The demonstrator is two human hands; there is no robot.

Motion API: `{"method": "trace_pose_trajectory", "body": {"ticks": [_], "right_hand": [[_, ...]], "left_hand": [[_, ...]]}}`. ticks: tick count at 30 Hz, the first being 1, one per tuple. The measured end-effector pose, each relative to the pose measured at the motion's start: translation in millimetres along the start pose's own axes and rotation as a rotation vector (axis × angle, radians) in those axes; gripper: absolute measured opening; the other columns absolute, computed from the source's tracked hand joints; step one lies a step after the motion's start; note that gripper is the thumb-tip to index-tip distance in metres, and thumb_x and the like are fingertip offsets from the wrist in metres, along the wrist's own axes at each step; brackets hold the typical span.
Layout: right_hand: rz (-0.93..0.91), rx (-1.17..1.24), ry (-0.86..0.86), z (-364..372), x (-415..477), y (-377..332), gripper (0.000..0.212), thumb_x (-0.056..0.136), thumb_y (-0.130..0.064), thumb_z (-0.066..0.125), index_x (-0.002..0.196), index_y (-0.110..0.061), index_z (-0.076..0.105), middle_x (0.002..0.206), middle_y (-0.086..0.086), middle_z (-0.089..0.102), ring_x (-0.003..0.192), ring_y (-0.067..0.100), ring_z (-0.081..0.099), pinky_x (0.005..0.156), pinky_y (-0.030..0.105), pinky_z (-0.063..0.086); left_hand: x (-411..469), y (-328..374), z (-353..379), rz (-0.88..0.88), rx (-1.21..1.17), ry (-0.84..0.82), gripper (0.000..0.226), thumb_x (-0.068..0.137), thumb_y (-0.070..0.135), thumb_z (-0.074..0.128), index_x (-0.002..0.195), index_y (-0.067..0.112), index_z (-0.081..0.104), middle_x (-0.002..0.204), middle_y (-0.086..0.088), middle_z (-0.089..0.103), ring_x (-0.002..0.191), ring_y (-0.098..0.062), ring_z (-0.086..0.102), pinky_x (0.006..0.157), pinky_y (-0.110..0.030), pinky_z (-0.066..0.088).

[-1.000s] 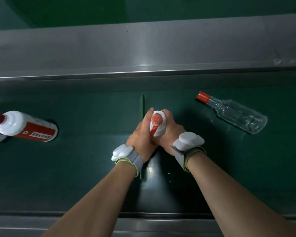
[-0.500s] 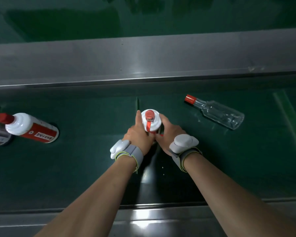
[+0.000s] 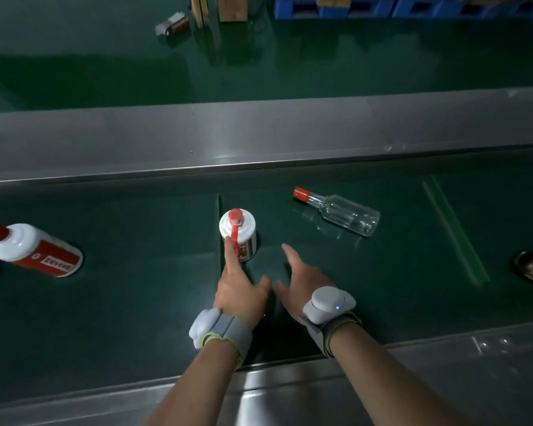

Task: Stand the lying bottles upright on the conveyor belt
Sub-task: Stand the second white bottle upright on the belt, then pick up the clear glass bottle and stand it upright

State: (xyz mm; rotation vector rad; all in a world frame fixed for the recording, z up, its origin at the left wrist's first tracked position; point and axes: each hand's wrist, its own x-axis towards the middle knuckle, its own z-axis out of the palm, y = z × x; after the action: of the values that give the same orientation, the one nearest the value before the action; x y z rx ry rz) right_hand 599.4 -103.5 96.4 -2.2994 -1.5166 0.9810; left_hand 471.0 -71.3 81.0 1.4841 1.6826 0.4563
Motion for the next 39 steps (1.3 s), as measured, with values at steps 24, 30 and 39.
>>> {"method": "trace_pose_trajectory", "body": {"ticks": [24, 30, 39], "right_hand": [[0.116, 0.059, -0.088, -38.3, 7.0, 161.8, 0.077, 0.085, -0.042, 0.053, 0.148, -0.043, 0.009, 0.141, -0.007, 0.052, 0.115, 0.026, 0.059, 0.090, 0.037, 0.051], [0.152, 0.060, -0.189, -64.7, 24.8, 248.0, 0.081, 0.084, -0.042, 0.057, 0.148, -0.042, 0.008, 0.149, -0.005, 0.042, 0.121, 0.025, 0.055, 0.093, 0.033, 0.046], [0.099, -0.033, -0.159, -89.3, 74.4, 285.8, 0.083, 0.083, -0.043, 0.060, 0.149, -0.038, 0.009, 0.156, -0.003, 0.025, 0.132, 0.026, 0.042, 0.093, 0.041, 0.048]], "left_hand": [[-9.1, 38.6, 139.5, 0.031, 0.298, -0.280, 0.069, 0.081, 0.036, 0.070, 0.141, 0.027, 0.039, 0.139, -0.006, 0.051, 0.126, -0.024, 0.049, 0.099, -0.027, 0.037], [2.2, 56.2, 204.6, -0.065, 0.408, -0.293, 0.076, 0.079, 0.039, 0.072, 0.145, 0.028, 0.035, 0.140, -0.008, 0.049, 0.123, -0.026, 0.051, 0.099, -0.028, 0.039], [21.4, 46.7, 241.6, -0.096, 0.561, -0.310, 0.085, 0.071, 0.057, 0.071, 0.143, 0.039, 0.030, 0.148, -0.007, 0.033, 0.134, -0.030, 0.034, 0.104, -0.037, 0.041]]}}
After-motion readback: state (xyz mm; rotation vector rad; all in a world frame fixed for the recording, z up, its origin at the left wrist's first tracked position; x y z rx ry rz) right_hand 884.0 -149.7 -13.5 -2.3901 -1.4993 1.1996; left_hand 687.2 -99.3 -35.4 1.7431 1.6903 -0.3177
